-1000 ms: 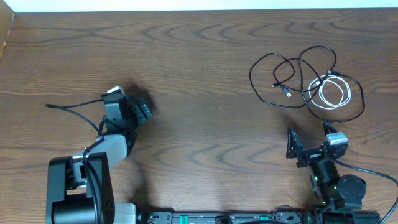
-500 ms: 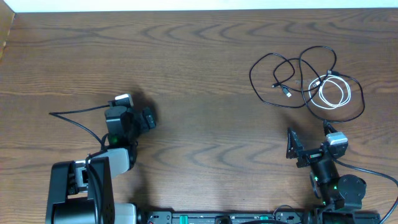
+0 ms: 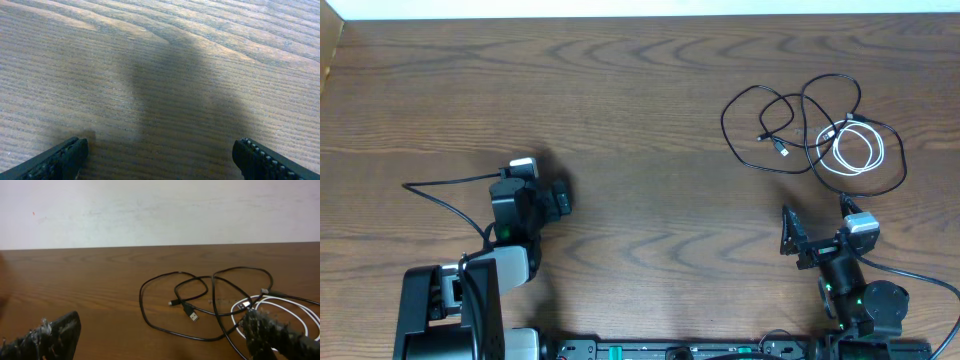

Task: Untangle cables

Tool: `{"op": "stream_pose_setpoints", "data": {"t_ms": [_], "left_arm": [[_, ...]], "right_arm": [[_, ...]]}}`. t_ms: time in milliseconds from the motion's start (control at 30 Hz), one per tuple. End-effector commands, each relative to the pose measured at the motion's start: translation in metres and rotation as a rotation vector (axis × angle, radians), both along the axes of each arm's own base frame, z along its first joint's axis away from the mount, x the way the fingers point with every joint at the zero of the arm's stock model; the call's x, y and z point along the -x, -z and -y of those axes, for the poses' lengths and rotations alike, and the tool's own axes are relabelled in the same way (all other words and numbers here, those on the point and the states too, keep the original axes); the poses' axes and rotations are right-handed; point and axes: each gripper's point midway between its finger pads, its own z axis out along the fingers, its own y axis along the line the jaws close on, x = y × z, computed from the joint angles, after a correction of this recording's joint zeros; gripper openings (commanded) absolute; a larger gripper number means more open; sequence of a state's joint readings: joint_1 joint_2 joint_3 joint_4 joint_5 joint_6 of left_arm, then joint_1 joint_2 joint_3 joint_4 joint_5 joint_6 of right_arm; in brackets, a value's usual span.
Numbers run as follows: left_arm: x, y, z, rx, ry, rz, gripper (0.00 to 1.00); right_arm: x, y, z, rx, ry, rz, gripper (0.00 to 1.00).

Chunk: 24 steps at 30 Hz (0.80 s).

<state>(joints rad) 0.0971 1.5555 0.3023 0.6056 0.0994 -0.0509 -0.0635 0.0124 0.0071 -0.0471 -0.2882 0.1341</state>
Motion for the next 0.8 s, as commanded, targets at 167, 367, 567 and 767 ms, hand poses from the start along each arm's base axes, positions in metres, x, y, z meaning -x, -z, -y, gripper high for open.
{"op": "stream_pose_setpoints", "data": {"t_ms": [167, 367, 567, 767], "left_arm": [[0.047, 0.044, 0.013, 0.090, -0.006, -0.178, 0.98], [0.060, 0.041, 0.013, 0.093, -0.017, -0.158, 0.98], [0.069, 0.034, 0.013, 0.084, -0.020, -0.119, 0.98], [0.079, 0.025, 0.010, 0.067, -0.037, -0.069, 0.98]], "right_arm": [[0.000, 0.001, 0.003, -0.003, 0.014, -0.005, 0.99], [0.000, 0.001, 0.003, -0.003, 0.014, -0.005, 0.99], [0.000, 0.001, 0.003, -0.003, 0.014, -0.005, 0.99], [0.000, 0.001, 0.003, -0.003, 0.014, -0.005, 0.99]]}}
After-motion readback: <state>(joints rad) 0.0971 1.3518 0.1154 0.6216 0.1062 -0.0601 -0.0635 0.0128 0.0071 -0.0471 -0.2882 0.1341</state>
